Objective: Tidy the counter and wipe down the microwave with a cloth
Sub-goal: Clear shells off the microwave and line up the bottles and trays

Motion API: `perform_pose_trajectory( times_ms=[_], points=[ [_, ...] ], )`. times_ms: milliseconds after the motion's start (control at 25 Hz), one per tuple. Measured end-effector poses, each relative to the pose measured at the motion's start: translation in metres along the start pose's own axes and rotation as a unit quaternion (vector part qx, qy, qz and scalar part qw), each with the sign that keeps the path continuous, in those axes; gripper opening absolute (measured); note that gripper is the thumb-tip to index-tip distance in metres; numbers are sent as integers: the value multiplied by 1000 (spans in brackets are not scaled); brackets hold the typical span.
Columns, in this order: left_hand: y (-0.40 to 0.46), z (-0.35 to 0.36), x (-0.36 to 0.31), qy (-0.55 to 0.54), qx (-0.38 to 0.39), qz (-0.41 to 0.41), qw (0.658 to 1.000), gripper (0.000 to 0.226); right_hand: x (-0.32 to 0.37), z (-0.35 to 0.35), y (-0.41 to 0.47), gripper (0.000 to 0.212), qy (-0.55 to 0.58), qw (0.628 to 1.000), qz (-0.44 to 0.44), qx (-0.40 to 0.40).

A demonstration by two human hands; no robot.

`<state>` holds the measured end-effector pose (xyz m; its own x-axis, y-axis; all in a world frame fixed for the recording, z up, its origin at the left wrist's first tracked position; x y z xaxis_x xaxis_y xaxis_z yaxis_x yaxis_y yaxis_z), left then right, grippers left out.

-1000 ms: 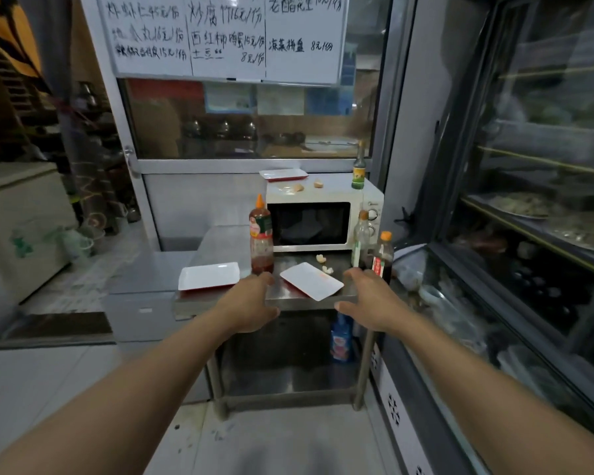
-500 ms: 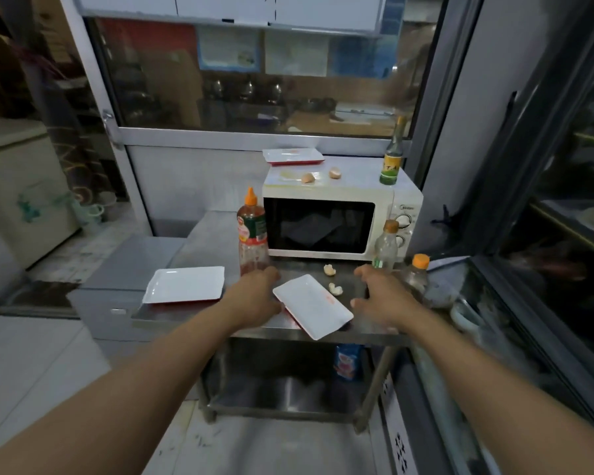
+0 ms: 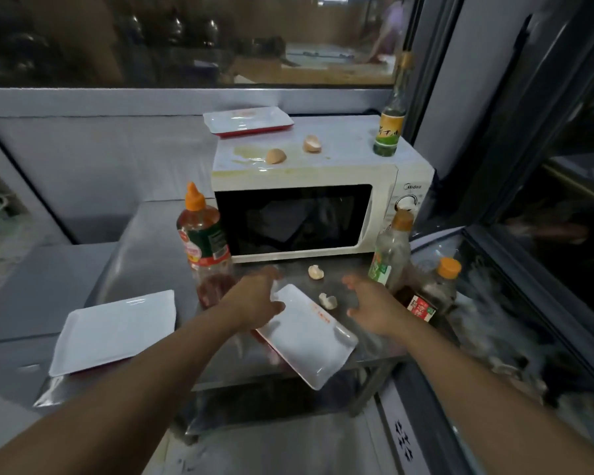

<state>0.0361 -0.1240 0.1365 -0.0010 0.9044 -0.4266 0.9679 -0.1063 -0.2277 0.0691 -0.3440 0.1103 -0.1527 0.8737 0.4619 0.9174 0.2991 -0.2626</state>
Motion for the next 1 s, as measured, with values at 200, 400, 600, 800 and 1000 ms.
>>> perform_pose_trajectory(
  times_ms=[200, 400, 600, 800, 1000],
  points=[
    [46, 14, 16, 14, 33, 12, 999, 61, -21, 22, 41, 60, 6, 999, 43, 9],
    [82, 26, 28, 1, 22, 21, 1000, 55, -36, 37, 78, 62, -19, 999, 21, 37],
    [106, 40, 30, 7, 25, -6, 1000, 56, -46, 51, 104, 61, -14, 997, -29, 63],
    [119, 51, 29, 0, 21, -22, 1000, 55, -54, 66, 113, 62, -26, 994, -71, 85],
    [131, 59, 20, -11, 7, -17, 1000, 54, -61, 70, 115, 51, -33, 991, -103, 79]
  ],
)
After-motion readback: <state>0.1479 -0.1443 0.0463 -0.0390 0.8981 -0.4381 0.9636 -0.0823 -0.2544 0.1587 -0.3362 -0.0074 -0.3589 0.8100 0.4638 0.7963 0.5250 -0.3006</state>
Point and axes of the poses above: each hand's wrist, its own y-axis towards the middle knuckle, its own z-axis out of the palm, x = y × z, the point moved 1 cm from there along y, towards the middle knuckle, and after that the axes turned 4 degrees about x, right-handed, at the moved point
